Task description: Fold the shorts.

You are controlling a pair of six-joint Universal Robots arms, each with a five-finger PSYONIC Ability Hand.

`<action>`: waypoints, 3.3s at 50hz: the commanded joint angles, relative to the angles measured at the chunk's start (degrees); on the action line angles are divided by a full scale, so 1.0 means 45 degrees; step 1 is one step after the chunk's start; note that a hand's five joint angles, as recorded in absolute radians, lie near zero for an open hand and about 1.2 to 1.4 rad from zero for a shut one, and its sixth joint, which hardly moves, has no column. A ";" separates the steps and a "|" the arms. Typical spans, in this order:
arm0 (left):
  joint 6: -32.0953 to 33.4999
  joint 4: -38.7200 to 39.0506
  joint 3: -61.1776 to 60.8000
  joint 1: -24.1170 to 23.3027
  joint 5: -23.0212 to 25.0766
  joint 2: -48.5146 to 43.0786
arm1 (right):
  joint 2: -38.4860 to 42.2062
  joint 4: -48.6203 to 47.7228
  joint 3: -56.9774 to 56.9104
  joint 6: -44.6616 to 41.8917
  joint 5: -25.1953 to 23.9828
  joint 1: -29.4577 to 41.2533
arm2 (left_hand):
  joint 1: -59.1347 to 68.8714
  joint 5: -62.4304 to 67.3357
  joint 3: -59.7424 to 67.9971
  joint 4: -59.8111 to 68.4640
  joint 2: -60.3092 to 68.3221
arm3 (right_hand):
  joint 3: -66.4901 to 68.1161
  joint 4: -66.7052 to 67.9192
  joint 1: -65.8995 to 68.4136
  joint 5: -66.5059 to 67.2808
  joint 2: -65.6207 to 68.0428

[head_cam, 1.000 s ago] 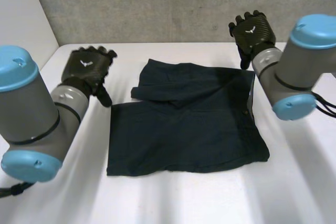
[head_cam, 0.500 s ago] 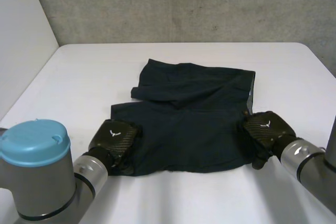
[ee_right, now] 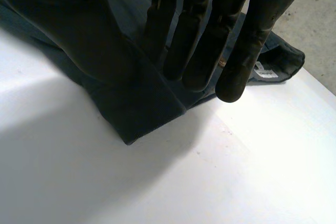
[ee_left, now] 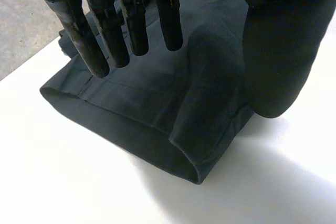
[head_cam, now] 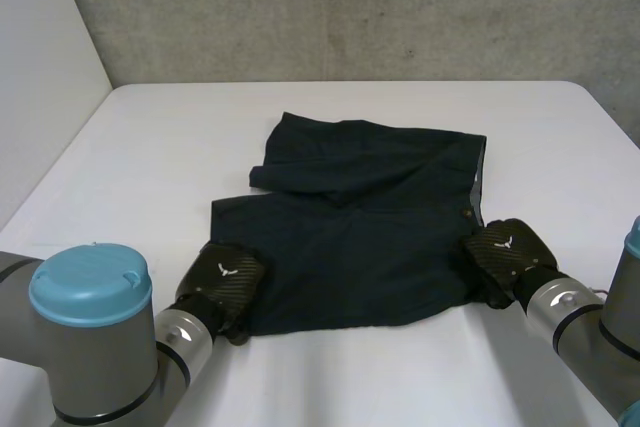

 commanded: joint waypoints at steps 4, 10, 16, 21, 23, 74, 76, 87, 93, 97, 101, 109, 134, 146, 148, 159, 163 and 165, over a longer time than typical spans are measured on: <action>0.0010 0.0114 0.0195 0.0091 -0.0066 -0.0493 | -0.1187 0.0341 0.0168 0.0210 0.0185 0.0005 | 0.4121 0.4297 0.4156 0.4235 0.4159 | 0.2751 0.2664 0.6060 0.3235 0.2949; 0.0010 0.0056 0.0469 0.0170 -0.0086 -0.0534 | -0.1833 0.1160 0.0109 0.0269 0.0185 -0.0015 | 1.0510 1.0686 1.0545 1.0624 1.0548 | 0.2751 0.2664 0.6060 0.3235 0.2949; 0.0068 -0.0177 0.0333 0.0150 -0.0476 0.0790 | -0.2730 0.3069 -0.0124 -0.0082 0.0108 0.0005 | 1.1824 1.1999 1.1858 1.1938 1.1861 | 0.2751 0.2664 0.6060 0.3235 0.2949; 0.0964 -0.1659 0.0195 0.0072 -0.0496 0.2160 | -0.3650 0.5805 -0.0769 -0.1116 -0.0010 0.0044 | 1.1824 1.1999 1.1858 1.1938 1.1861 | 0.2751 0.2664 0.6060 0.3235 0.2949; 0.1549 -0.2537 0.0195 0.0072 -0.0496 0.2512 | -0.3748 0.6723 -0.0945 -0.1604 -0.0030 0.0024 | 1.1824 1.1999 1.1858 1.1938 1.1861 | 0.2751 0.2664 0.6060 0.3235 0.2949; 0.4209 0.5287 1.3478 0.0092 0.1497 -0.9616 | 0.5412 -0.0107 -1.0203 -0.1939 0.3818 0.0337 | -0.3732 -0.3556 -0.3697 -0.3618 -0.3694 | -1.2804 -1.2892 -0.9496 -1.2320 -1.2607; 0.4189 0.5562 1.3224 0.0072 0.1360 -0.9538 | 0.5237 -0.0108 -1.0106 -0.1802 0.3818 0.0337 | -0.3384 -0.3209 -0.3350 -0.3270 -0.3347 | -1.2804 -1.2892 -0.9496 -1.2320 -1.2607; 0.3059 0.5779 0.8676 0.0072 0.0500 -0.4854 | 0.1234 0.1685 -0.7432 0.0501 0.3272 0.0239 | -0.3349 -0.3173 -0.3314 -0.3235 -0.3311 | -1.2804 -1.2892 -0.9496 -1.2320 -1.2607; 0.0619 0.4765 0.6135 0.0111 0.0598 -0.2509 | 0.0568 0.4594 -0.6007 0.2256 0.2161 0.0219 | -0.2490 -0.2314 -0.2455 -0.2376 -0.2452 | -1.2002 -1.2089 -0.8694 -1.1518 -1.1805; -0.1410 0.2583 0.5372 0.0130 0.0598 -0.1688 | 0.0607 0.4893 -0.5148 0.2826 0.1535 0.0161 | -0.2301 -0.2126 -0.2267 -0.2187 -0.2264 | -1.1777 -1.1865 -0.8469 -1.1294 -1.1580; -0.2487 0.0688 0.5293 0.0150 0.0501 -0.1588 | 0.1092 0.3862 -0.4522 0.2964 0.1240 0.0180 | -0.2301 -0.2126 -0.2267 -0.2187 -0.2264 | -1.0399 -1.0487 -0.7091 -0.9915 -1.0202; -0.2725 -0.0296 0.5001 0.0189 0.0539 -0.1588 | 0.2734 0.1809 -0.4421 0.2750 0.1649 0.0239 | -0.2450 -0.2275 -0.2416 -0.2336 -0.2413 | -0.5363 -0.5450 -0.2055 -0.4879 -0.5166; -0.2744 -0.0257 0.4356 0.0716 0.0500 -0.0065 | 0.0743 0.1123 -0.6119 -0.8028 0.2199 0.1660 | -0.2787 -0.2611 -0.2752 -0.2673 -0.2749 | 0.2751 0.2664 0.6060 0.3235 0.2949; -0.2764 -0.0218 0.4472 0.0911 0.0110 0.0169 | 0.3710 0.1825 -0.8444 -0.9126 -0.2548 0.5239 | -0.2899 -0.2724 -0.2865 -0.2785 -0.2862 | 0.2751 0.2664 0.6060 0.3235 0.2949; -0.2764 -0.0198 0.4570 0.1009 0.0012 0.0189 | 0.4159 0.2078 -0.8892 -0.8893 -0.2705 0.5297 | -0.2899 -0.2724 -0.2865 -0.2785 -0.2862 | 0.2062 0.1974 0.5370 0.2545 0.2259; -0.2823 0.0211 0.5780 0.1302 0.0012 0.0073 | 0.2801 0.2236 -0.9169 0.0447 -0.2686 0.4616 | -0.2750 -0.2575 -0.2716 -0.2636 -0.2712 | -1.2804 -1.2892 -0.9496 -1.2320 -1.2607; -0.2744 0.0718 0.6618 0.1225 0.0089 -0.0317 | 0.1781 0.2178 -0.9071 0.3909 -0.2376 0.3739 | -0.2712 -0.2537 -0.2678 -0.2598 -0.2675 | -1.2804 -1.2892 -0.9496 -1.2320 -1.2607; -0.2725 0.0739 0.7009 0.1166 0.0129 -0.0610 | 0.1740 0.2197 -0.9129 0.4815 -0.1946 0.3405 | -0.2675 -0.2499 -0.2640 -0.2561 -0.2637 | -1.2804 -1.2892 -0.9496 -1.2320 -1.2607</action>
